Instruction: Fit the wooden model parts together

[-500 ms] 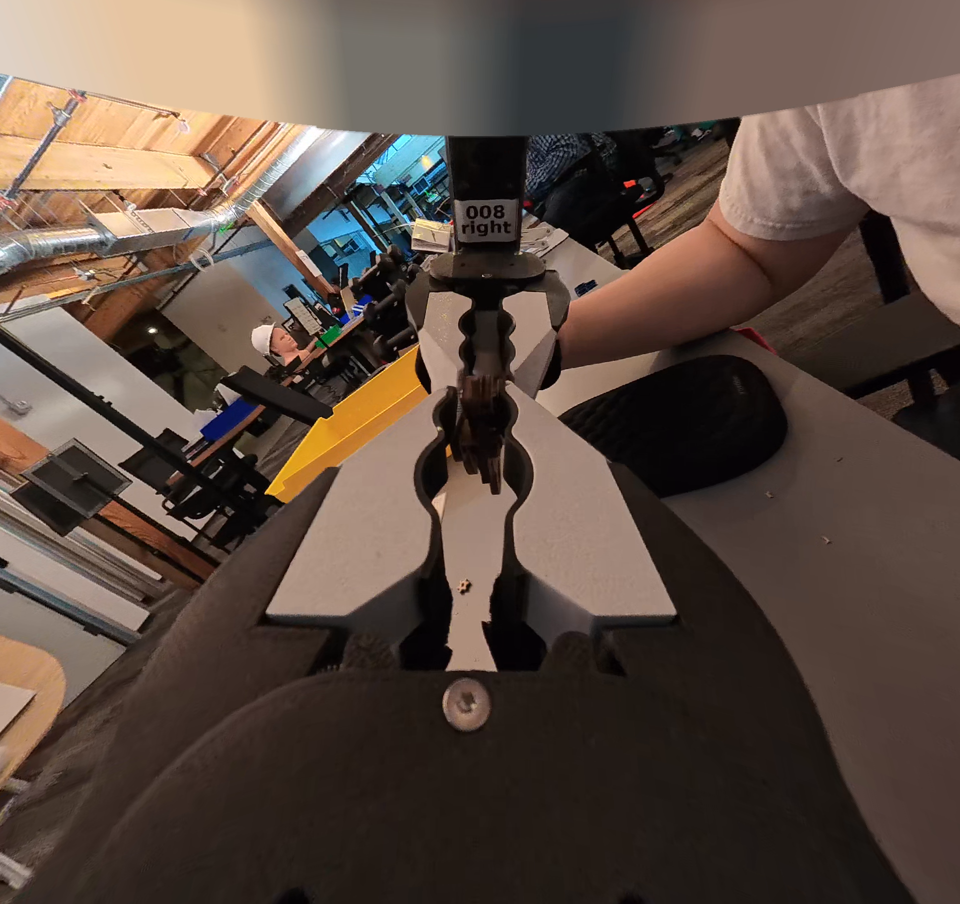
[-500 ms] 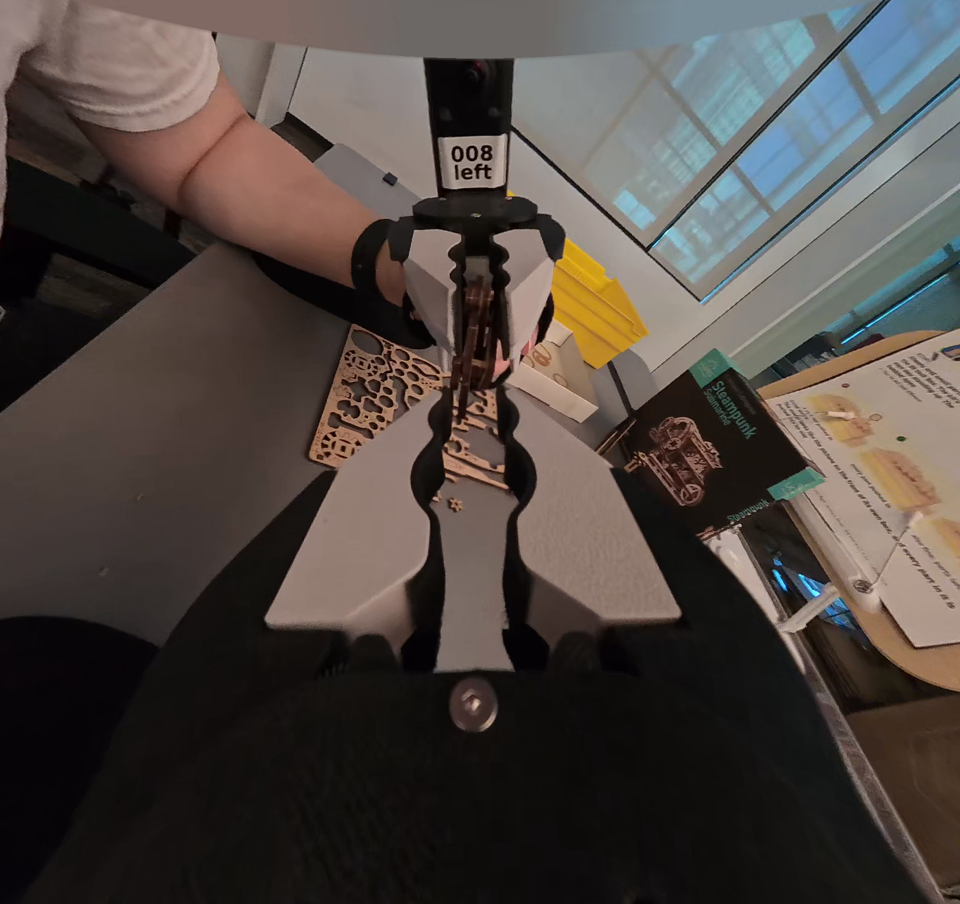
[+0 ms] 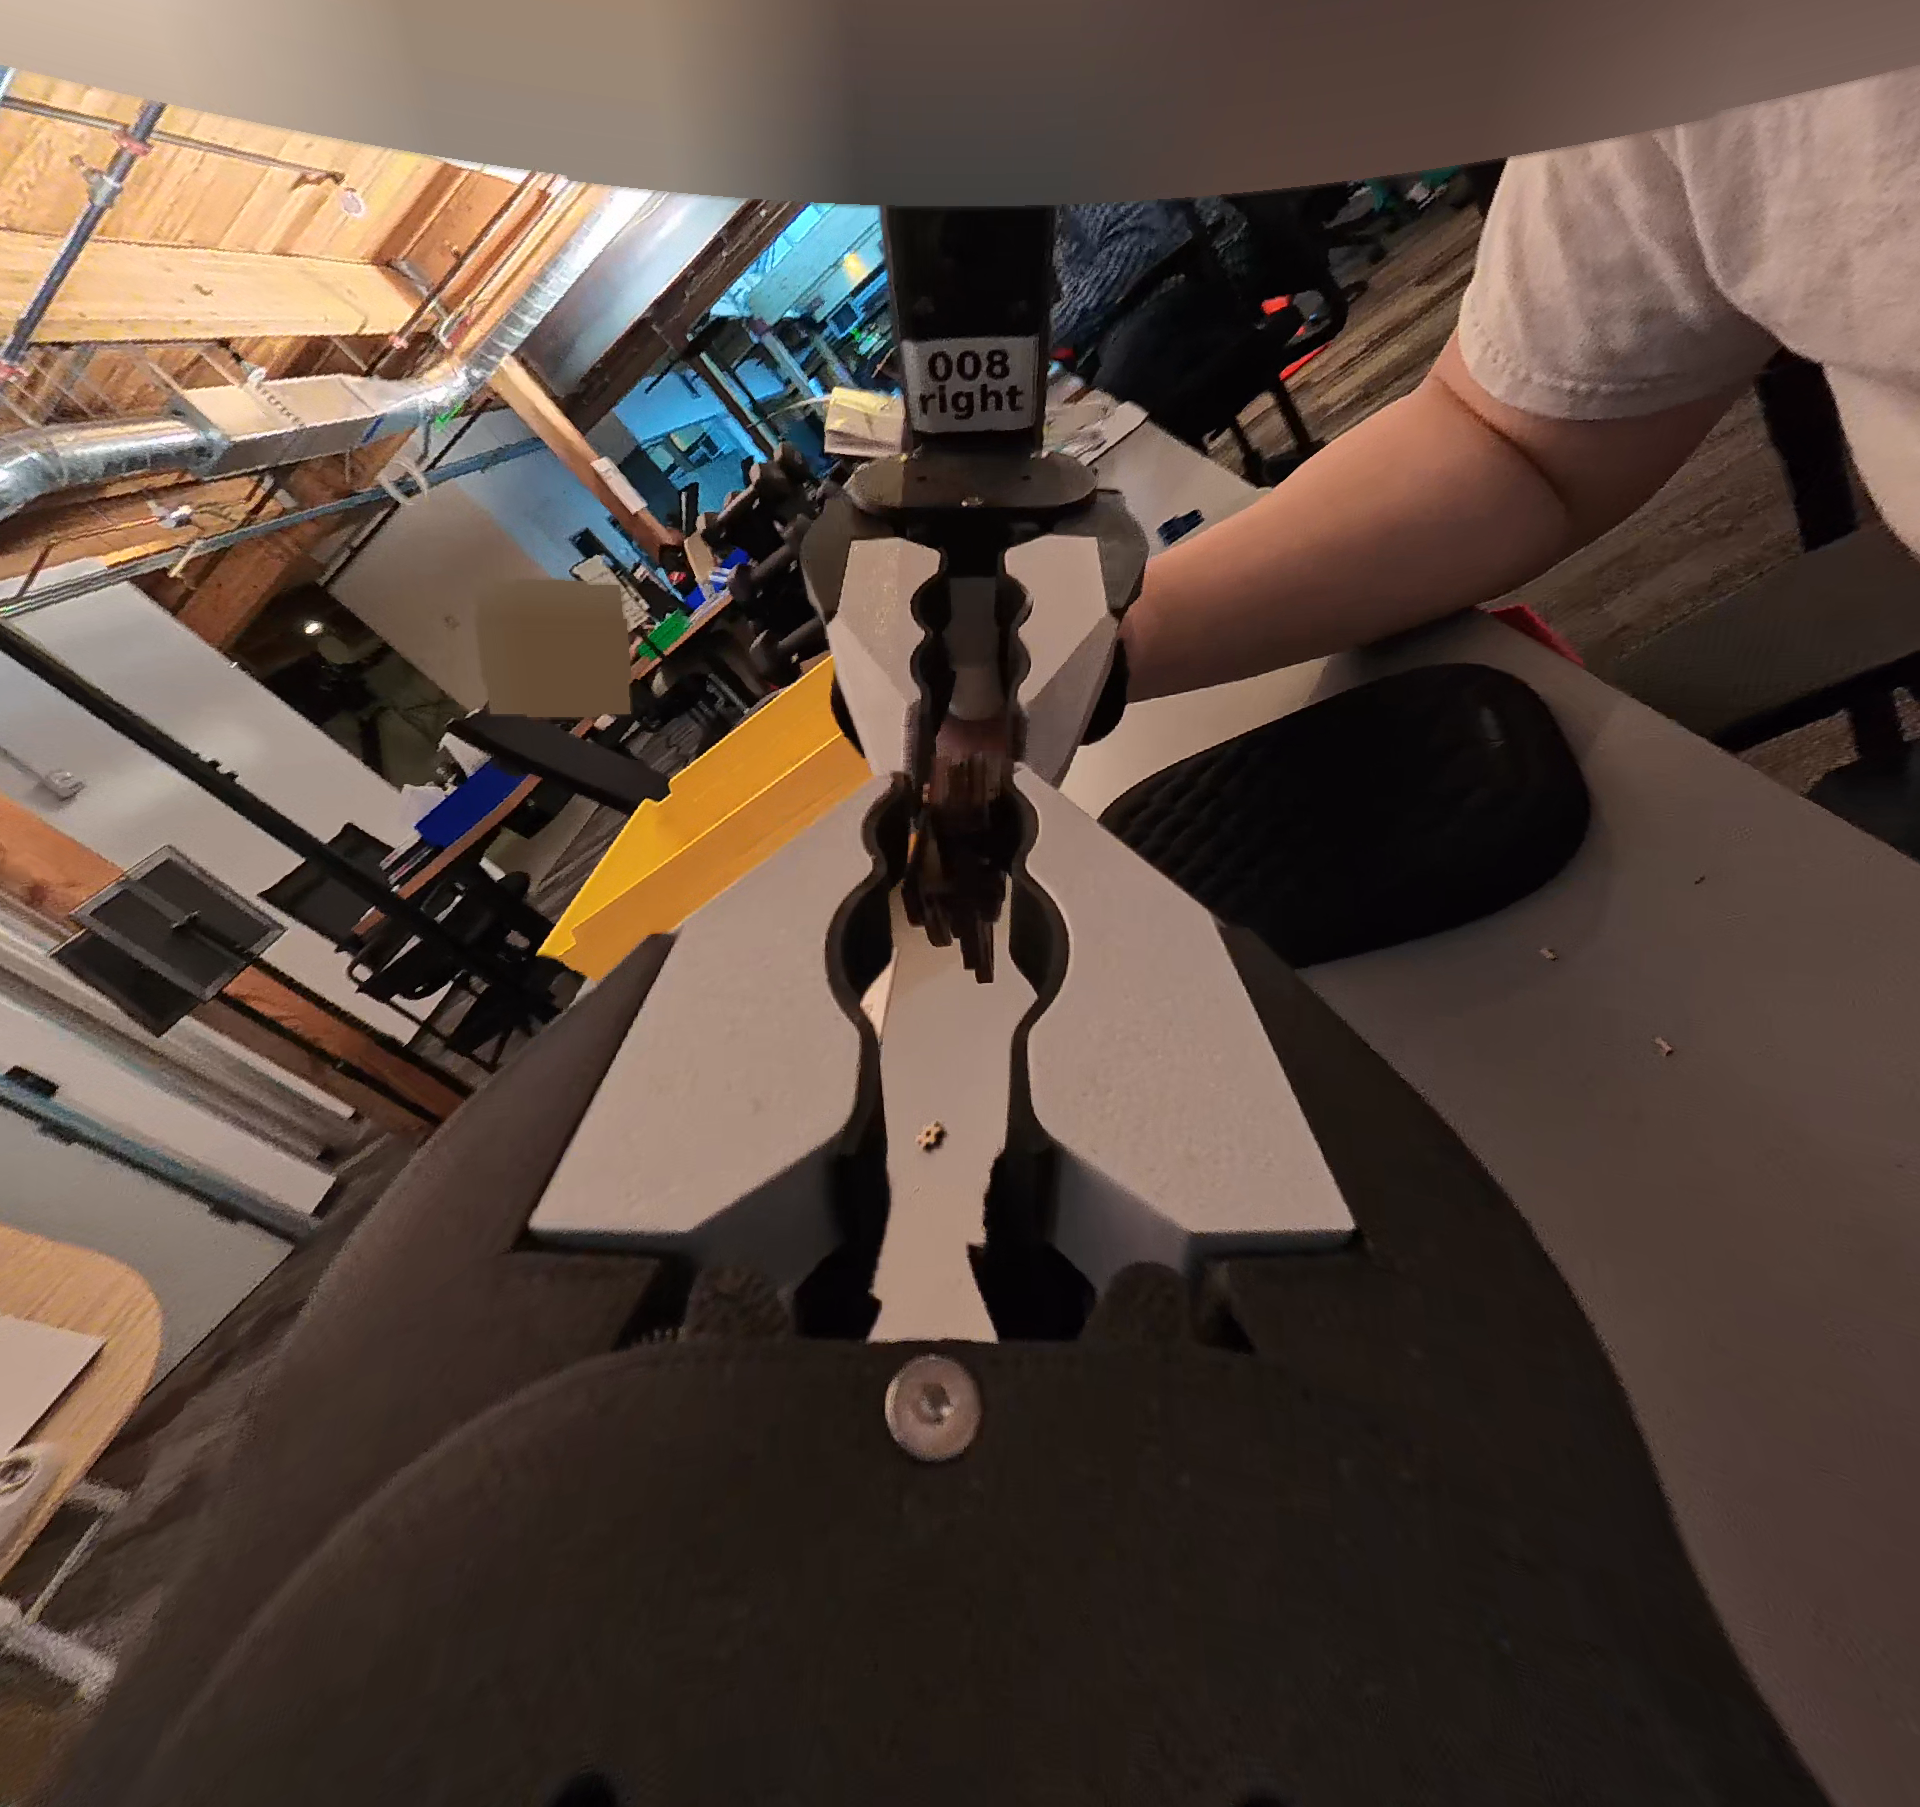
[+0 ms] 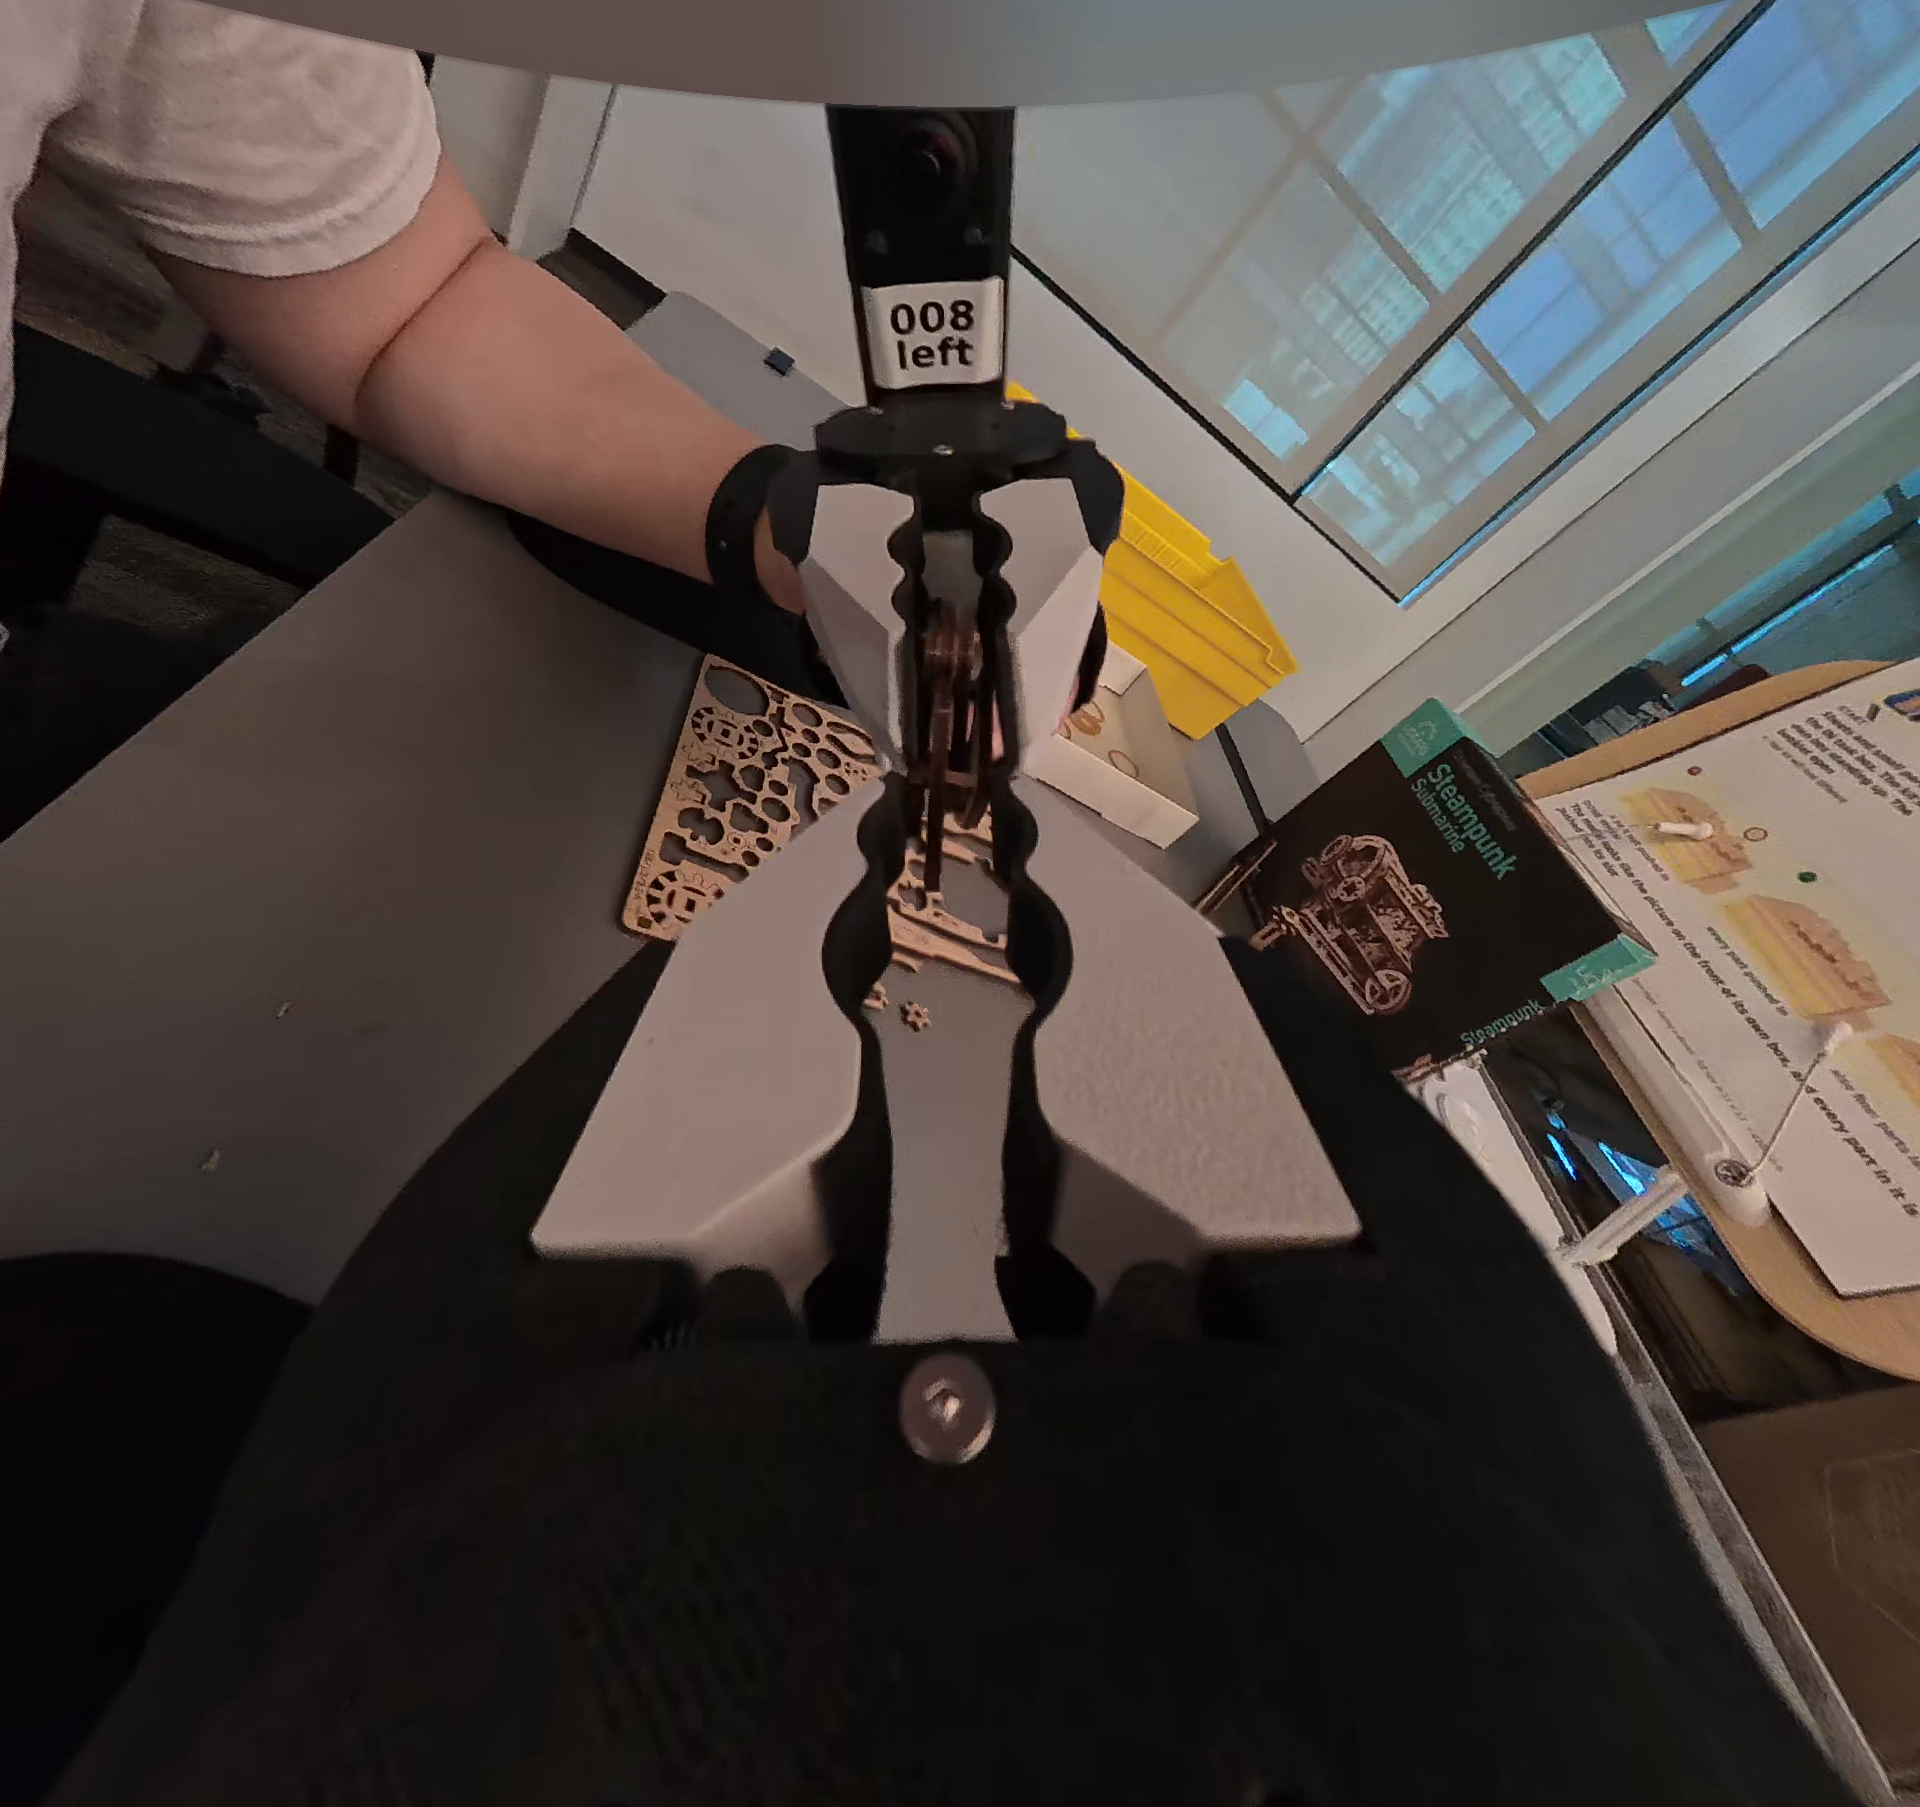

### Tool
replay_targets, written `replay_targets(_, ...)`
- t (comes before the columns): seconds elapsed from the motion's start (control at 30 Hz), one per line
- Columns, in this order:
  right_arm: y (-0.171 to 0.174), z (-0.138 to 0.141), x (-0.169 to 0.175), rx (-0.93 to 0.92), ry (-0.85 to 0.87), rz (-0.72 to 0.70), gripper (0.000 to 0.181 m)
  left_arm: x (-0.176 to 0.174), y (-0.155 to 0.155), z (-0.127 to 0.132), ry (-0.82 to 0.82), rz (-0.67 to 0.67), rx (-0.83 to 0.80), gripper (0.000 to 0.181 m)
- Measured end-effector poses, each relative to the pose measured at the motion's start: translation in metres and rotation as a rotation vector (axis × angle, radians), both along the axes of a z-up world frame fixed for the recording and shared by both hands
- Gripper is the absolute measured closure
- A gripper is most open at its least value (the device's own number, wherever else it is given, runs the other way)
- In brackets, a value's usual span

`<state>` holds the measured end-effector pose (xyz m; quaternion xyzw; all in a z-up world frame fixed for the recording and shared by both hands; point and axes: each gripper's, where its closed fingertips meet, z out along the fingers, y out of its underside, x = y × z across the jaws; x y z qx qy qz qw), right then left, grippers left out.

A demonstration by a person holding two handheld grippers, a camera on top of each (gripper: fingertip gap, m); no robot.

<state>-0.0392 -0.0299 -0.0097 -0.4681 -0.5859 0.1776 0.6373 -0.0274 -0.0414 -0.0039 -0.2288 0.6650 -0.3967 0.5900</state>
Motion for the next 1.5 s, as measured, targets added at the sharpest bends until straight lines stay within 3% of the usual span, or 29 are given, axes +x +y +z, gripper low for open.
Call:
replay_targets(0.1, 0.001, 0.000, 0.000, -0.008, 0.001, -0.009, 0.168, 0.000, 0.005, -0.001, 0.021, 0.035, 0.004, 0.159)
replay_targets(0.47, 0.001, -0.006, 0.000, 0.023, -0.043, -0.014, 0.168, -0.003, 0.004, -0.012, 0.105, 0.035, 0.052, 0.167)
replay_targets(0.67, -0.003, -0.013, 0.000, -0.041, -0.068, 0.024, 0.168, -0.003, 0.002, -0.018, 0.206, -0.003, -0.056, 0.167)
replay_targets(1.03, 0.005, -0.004, 0.002, -0.247, 0.054, 0.027, 0.169, 0.000, 0.010, -0.008, 0.253, -0.027, -0.265, 0.168)
replay_targets(1.5, 0.001, -0.017, 0.002, -0.370, 0.052, 0.125, 0.170, 0.000, 0.006, -0.020, 0.376, -0.065, -0.336, 0.169)
